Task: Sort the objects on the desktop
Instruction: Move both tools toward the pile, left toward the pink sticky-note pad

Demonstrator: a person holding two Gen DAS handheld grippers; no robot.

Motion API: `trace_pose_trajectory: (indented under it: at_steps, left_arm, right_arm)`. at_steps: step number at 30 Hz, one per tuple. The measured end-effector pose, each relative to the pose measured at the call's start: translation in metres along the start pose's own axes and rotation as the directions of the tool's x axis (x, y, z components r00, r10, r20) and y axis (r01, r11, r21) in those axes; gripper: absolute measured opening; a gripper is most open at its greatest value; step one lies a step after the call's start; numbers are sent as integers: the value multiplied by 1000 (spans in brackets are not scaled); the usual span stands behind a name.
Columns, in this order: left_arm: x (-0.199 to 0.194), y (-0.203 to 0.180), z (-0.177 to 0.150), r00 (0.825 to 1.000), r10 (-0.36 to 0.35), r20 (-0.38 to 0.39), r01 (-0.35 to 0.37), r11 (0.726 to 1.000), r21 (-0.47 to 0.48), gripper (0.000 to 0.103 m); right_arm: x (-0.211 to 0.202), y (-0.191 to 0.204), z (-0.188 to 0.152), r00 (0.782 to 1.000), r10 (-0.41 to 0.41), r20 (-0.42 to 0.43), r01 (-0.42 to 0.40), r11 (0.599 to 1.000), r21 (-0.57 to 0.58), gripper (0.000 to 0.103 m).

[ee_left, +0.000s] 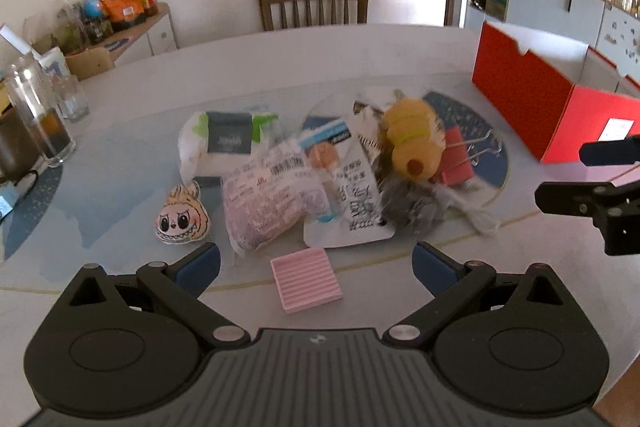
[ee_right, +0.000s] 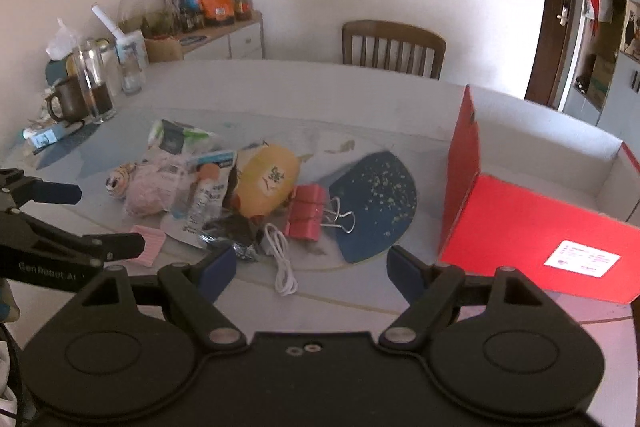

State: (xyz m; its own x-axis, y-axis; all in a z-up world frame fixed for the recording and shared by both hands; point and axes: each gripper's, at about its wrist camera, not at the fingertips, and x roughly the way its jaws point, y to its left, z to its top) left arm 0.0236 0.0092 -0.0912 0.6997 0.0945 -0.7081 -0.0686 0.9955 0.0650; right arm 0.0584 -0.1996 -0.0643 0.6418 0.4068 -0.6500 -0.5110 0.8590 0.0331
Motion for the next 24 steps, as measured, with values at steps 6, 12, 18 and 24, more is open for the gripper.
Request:
trace_pose_trajectory:
  at_steps: [6, 12, 18, 24]
  left_arm:
    - [25, 6, -4, 999, -15, -48, 16, 1000, 14, 98]
    - [39, 9, -7, 997, -34, -76, 36, 999, 27, 95]
    - [48, 14, -10, 993, -55, -101, 57, 998, 22, 84]
    - [50, 17, -10, 992, -69, -110, 71, 997, 20, 78]
  right_arm:
    - [27, 9, -3, 999, -13, -40, 12, 1000, -24, 81]
    - [54, 13, -1, 996, -34, -85, 32, 999, -30, 79]
    - [75, 13, -2, 989, -35, -143, 30, 999, -31, 67]
    - [87, 16, -1, 985, -31, -171, 26, 999, -30, 58]
